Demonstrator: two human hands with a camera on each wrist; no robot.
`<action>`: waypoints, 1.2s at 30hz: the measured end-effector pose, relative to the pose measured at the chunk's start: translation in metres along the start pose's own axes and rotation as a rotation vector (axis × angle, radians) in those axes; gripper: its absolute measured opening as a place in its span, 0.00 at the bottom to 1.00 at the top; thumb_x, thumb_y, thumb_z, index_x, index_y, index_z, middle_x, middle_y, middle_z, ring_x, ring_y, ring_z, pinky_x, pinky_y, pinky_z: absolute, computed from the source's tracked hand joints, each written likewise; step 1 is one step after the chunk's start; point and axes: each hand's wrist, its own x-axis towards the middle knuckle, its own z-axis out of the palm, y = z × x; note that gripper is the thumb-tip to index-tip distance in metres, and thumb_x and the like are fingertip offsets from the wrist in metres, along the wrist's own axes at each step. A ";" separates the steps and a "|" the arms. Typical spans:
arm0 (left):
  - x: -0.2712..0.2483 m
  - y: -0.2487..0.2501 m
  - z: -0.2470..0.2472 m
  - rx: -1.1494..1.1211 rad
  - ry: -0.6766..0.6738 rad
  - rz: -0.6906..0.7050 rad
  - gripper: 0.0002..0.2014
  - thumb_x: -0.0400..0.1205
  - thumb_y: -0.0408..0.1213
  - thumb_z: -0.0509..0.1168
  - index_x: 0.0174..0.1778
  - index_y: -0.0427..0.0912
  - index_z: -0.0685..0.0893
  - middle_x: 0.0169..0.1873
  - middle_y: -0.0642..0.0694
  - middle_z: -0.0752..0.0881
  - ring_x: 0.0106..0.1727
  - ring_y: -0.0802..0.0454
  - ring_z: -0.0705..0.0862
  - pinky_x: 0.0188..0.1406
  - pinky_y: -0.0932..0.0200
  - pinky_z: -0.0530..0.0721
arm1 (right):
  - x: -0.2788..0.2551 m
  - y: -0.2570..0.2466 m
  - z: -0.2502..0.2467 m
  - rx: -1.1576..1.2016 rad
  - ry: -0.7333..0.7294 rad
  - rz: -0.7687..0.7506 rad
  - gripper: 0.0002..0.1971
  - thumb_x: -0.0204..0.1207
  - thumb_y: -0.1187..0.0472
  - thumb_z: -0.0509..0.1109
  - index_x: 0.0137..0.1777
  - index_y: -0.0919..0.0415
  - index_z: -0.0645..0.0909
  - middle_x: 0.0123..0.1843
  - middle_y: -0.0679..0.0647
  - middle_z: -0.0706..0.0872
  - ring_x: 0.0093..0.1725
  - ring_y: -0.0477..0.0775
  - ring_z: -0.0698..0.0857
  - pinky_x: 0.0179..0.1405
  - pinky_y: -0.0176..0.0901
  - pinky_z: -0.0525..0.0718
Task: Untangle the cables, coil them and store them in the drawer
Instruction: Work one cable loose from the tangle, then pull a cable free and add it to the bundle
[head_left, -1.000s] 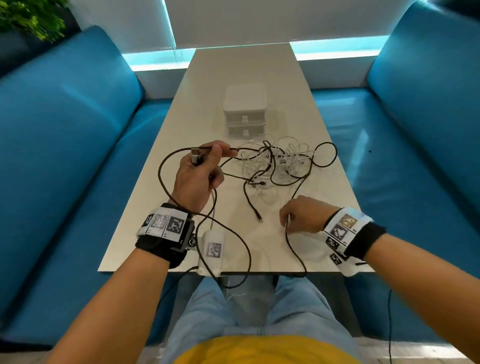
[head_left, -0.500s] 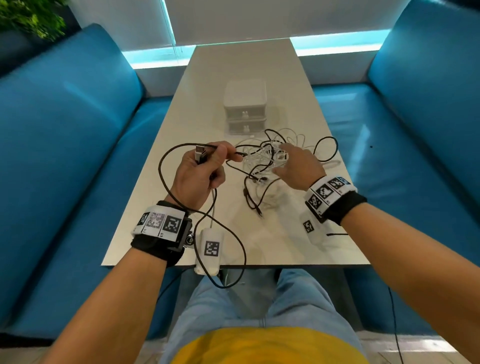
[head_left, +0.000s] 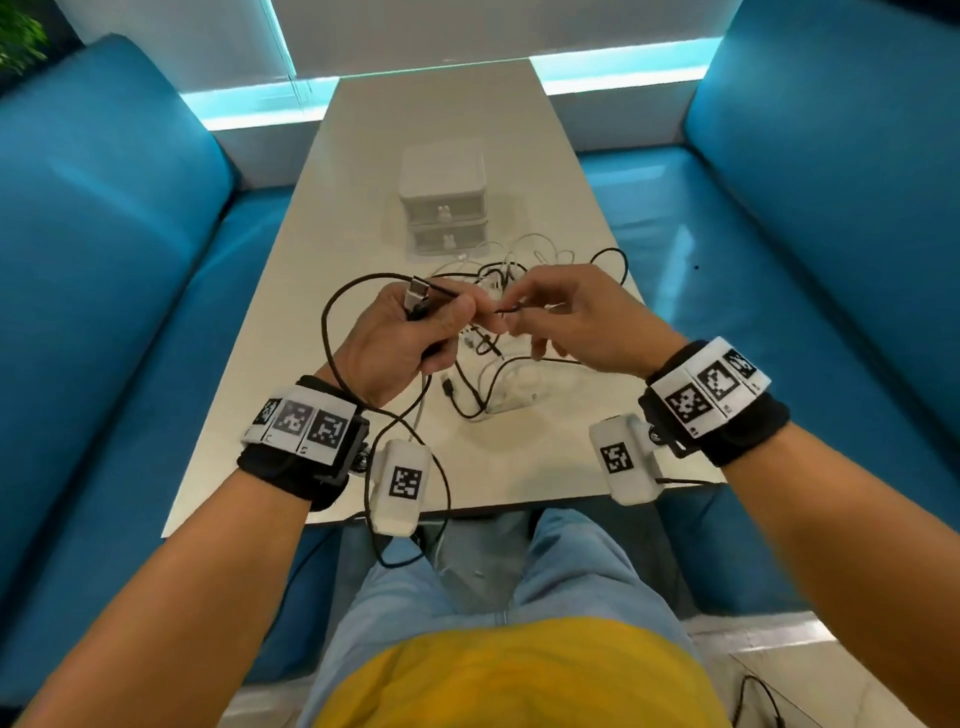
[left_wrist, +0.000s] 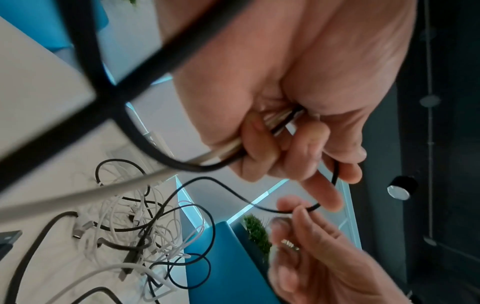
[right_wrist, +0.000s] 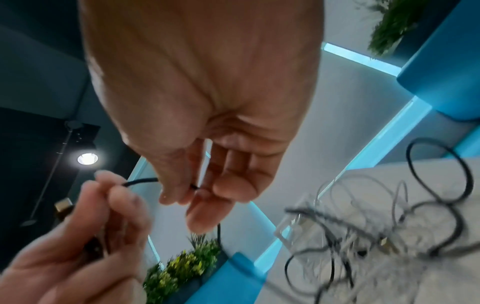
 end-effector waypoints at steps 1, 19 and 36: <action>0.002 -0.001 0.003 0.030 0.003 -0.017 0.10 0.81 0.35 0.65 0.48 0.52 0.90 0.41 0.41 0.91 0.21 0.55 0.69 0.21 0.66 0.68 | -0.008 0.000 -0.006 -0.002 0.010 0.002 0.02 0.79 0.64 0.71 0.47 0.60 0.84 0.36 0.53 0.87 0.29 0.48 0.84 0.27 0.28 0.76; 0.043 -0.013 0.067 0.198 0.185 -0.214 0.11 0.86 0.34 0.59 0.48 0.45 0.87 0.33 0.49 0.80 0.27 0.59 0.69 0.27 0.65 0.64 | -0.236 0.132 -0.079 0.132 0.585 0.487 0.07 0.80 0.68 0.67 0.42 0.59 0.85 0.31 0.48 0.90 0.30 0.39 0.86 0.27 0.25 0.76; 0.070 -0.016 0.182 0.037 -0.163 -0.129 0.15 0.90 0.38 0.53 0.42 0.44 0.82 0.29 0.47 0.80 0.27 0.57 0.72 0.29 0.63 0.69 | -0.207 0.124 -0.034 0.086 0.353 0.577 0.24 0.77 0.60 0.73 0.73 0.53 0.76 0.52 0.47 0.85 0.41 0.32 0.84 0.44 0.31 0.80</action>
